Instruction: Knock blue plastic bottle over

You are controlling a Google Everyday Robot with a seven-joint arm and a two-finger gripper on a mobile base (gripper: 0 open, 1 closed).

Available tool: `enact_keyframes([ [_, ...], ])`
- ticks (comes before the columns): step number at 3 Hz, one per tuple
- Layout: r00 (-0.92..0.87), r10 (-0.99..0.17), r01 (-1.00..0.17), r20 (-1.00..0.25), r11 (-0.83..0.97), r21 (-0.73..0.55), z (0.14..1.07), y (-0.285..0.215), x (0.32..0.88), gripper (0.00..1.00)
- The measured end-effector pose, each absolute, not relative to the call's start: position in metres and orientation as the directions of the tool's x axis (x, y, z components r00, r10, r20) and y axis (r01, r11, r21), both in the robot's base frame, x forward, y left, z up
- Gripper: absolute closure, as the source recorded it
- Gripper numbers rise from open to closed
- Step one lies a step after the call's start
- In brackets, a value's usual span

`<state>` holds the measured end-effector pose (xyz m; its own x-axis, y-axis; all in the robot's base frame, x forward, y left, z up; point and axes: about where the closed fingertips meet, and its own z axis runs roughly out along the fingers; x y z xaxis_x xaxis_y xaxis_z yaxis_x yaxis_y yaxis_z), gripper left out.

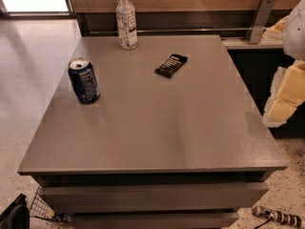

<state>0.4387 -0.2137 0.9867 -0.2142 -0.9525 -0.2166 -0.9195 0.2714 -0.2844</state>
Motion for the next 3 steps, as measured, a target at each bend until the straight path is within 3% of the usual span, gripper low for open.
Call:
enact_keyframes([
  [2, -0.209, -0.943, -0.909, -0.259, 0.285, -0.304, 0.989, -0.207, 0.450, 0.00],
  [3, -0.159, -0.878, -0.877, -0.452, 0.335, -0.345, 0.994, -0.177, 0.493, 0.00],
])
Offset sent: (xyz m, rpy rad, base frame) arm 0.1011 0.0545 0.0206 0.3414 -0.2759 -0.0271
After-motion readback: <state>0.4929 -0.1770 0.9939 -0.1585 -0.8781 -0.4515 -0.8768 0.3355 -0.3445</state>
